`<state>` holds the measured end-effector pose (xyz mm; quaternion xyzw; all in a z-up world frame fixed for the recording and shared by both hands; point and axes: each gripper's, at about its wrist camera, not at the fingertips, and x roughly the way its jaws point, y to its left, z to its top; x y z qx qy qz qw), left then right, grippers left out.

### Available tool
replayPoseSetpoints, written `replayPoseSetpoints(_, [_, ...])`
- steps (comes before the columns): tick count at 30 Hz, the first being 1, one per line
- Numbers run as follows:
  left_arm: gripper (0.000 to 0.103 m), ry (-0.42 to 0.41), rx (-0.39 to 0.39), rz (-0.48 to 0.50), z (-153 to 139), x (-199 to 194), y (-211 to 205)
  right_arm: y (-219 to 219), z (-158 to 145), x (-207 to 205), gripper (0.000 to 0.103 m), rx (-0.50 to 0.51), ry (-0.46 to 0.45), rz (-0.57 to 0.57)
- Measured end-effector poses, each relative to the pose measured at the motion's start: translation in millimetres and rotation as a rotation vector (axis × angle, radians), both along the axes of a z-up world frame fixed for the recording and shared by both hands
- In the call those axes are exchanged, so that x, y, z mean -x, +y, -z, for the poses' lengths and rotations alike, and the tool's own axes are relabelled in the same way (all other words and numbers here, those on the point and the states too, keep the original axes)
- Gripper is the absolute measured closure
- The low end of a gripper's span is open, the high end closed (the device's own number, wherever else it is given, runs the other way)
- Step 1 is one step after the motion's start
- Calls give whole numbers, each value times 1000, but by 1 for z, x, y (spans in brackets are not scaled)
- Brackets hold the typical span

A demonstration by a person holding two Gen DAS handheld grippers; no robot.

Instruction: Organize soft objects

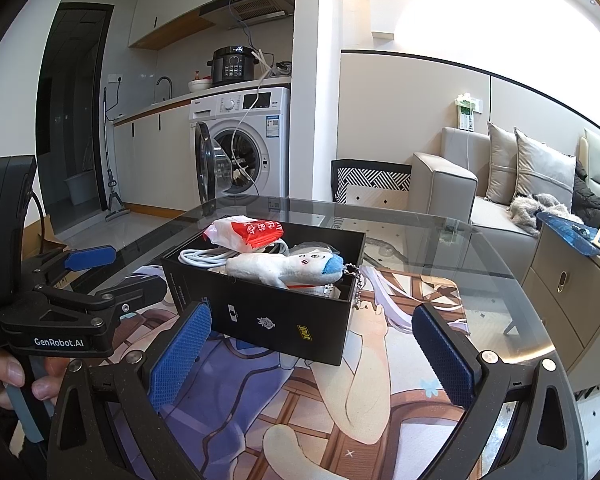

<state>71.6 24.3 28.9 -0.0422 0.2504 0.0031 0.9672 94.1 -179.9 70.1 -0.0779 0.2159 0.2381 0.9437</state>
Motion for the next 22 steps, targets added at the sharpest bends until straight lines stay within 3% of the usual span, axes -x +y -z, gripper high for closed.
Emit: replayPoseSetpoints(22, [0, -2, 3, -1, 0, 1, 1, 0, 0, 0, 1, 2, -1, 0])
